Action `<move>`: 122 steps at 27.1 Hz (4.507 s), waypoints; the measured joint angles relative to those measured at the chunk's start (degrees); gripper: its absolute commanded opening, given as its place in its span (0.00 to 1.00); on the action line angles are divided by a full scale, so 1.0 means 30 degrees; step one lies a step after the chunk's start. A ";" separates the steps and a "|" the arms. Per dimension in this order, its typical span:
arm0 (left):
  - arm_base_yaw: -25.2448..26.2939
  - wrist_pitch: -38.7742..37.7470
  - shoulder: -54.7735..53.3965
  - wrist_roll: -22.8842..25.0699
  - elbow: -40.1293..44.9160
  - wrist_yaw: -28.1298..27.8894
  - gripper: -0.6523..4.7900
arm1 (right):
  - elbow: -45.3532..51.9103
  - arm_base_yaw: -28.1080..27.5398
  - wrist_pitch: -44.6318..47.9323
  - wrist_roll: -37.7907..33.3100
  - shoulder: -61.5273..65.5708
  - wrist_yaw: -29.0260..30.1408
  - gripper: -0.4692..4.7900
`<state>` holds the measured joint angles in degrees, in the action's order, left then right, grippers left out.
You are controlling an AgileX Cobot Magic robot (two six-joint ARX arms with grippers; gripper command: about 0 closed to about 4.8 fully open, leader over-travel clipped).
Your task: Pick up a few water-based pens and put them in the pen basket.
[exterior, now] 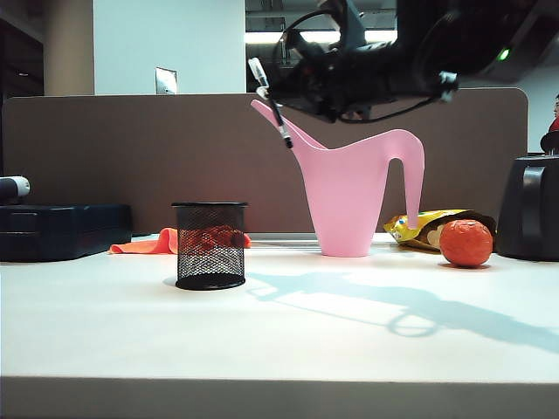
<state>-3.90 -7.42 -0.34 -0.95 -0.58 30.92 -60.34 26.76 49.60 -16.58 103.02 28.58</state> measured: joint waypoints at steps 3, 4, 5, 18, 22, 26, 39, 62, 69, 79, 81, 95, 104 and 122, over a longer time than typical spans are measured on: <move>0.0000 -0.0044 0.0007 0.0000 0.0000 0.0000 0.11 | -0.0291 0.0270 0.1574 -0.0415 0.1122 0.0000 0.07; 0.0000 -0.0051 0.0007 0.0000 0.0000 0.0000 0.11 | -0.0525 0.0335 0.1807 -0.0554 0.1508 0.0007 0.07; 0.0000 -0.0051 0.0007 0.0000 0.0000 0.0000 0.11 | -0.1078 0.0510 0.2025 -0.0714 0.2331 -0.0029 0.07; 0.0000 -0.0051 0.0007 0.0000 0.0000 0.0000 0.11 | -0.5938 0.1464 0.1311 -0.1392 0.6390 -0.0138 0.07; 0.0000 -0.0051 0.0000 0.0000 0.0000 -0.0007 0.11 | -0.6171 0.1719 0.1100 -0.1392 0.6936 -0.0576 0.07; 0.0000 -0.0051 0.0000 0.0000 0.0000 -0.0007 0.11 | -0.6186 0.1872 0.0794 -0.1384 0.7191 -0.0663 0.07; 0.0000 -0.0051 0.0000 0.0000 0.0000 -0.0007 0.11 | -0.6186 0.1872 0.0095 -0.1326 0.7191 -0.0736 0.22; 0.0000 -0.0051 0.0000 0.0000 0.0000 -0.0007 0.11 | -0.6193 0.0699 -0.4510 0.1603 0.1734 -0.0750 0.07; 0.0000 -0.0051 0.0000 0.0000 0.0000 -0.0058 0.11 | -0.6135 -0.0685 -1.0856 0.4080 -0.0758 -0.1151 0.07; 0.0000 -0.0051 0.0000 0.0000 0.0000 -0.0503 0.11 | -0.1253 -0.4947 -1.5358 0.5435 -0.7096 -0.1100 0.07; 0.0000 -0.0051 0.0000 0.0000 0.0000 -0.0831 0.11 | -0.0153 -0.5435 -1.5344 0.5442 -0.8160 -0.1107 0.07; 0.0000 0.0481 0.0007 0.0029 0.0000 -0.6346 0.11 | 0.9464 -0.9428 -1.6422 0.5479 -1.9387 -0.5100 0.07; 0.0000 0.1253 0.0007 0.0022 0.0000 -0.8182 0.11 | 1.4739 -0.9581 -1.6553 0.5413 -2.6549 -0.7242 0.07; -0.0007 0.1253 0.0029 0.0007 0.0000 -0.8218 0.11 | 2.0006 -0.9486 -1.6342 0.5370 -3.4374 -0.8524 0.07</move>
<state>-3.92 -3.66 -0.25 -0.93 -0.58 6.26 -0.32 -1.69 0.58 -0.47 -0.10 3.01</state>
